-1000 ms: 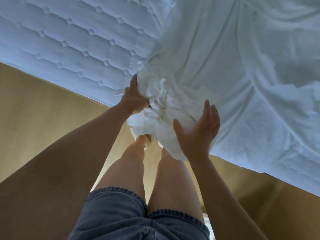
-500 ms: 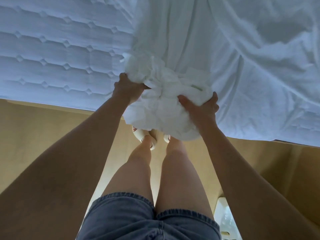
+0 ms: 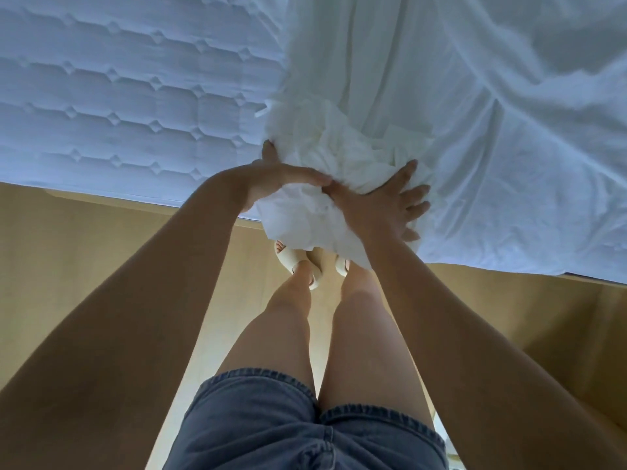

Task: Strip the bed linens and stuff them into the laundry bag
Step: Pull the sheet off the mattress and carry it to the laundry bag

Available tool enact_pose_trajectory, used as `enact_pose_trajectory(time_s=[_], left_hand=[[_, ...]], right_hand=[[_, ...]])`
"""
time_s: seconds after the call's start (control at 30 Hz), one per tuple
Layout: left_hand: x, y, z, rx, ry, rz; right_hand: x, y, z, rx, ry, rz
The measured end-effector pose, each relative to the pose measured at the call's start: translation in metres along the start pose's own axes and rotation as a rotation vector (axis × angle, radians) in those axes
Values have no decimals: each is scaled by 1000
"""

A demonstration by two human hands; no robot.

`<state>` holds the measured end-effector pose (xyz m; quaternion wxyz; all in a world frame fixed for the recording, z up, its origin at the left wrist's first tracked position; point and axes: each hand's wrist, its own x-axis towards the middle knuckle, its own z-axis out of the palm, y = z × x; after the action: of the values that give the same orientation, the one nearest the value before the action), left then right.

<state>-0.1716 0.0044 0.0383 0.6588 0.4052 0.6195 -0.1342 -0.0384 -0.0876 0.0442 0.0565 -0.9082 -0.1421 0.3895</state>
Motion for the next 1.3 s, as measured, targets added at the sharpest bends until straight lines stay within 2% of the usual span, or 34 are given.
enact_pose_trajectory(time_s=[0.13,0.2,0.33,0.47,0.6,0.7,0.87,1.03,1.3], left_hand=[[9,8,27,121,359,-40],[14,10,31,120,452,-49],[24,13,15,175,385,-58],[27,16,9,241,332,-67],[32,18,5,221,309,-83],[38,22,8,56,304,-41],[46,20,12,-99,266,57],[45,10,16,-115,328,109],[3,0,29,-145,440,250]], right_hand=[[1,-2,5,-9,15,-13],[5,5,0,30,23,-30],[16,25,-20,277,24,-13],[27,28,-27,384,-1,201],[44,33,-31,410,-142,296],[60,39,-31,476,-212,271],[65,49,-18,536,-184,221],[63,59,-4,631,-82,122],[49,83,-29,753,-141,-113]])
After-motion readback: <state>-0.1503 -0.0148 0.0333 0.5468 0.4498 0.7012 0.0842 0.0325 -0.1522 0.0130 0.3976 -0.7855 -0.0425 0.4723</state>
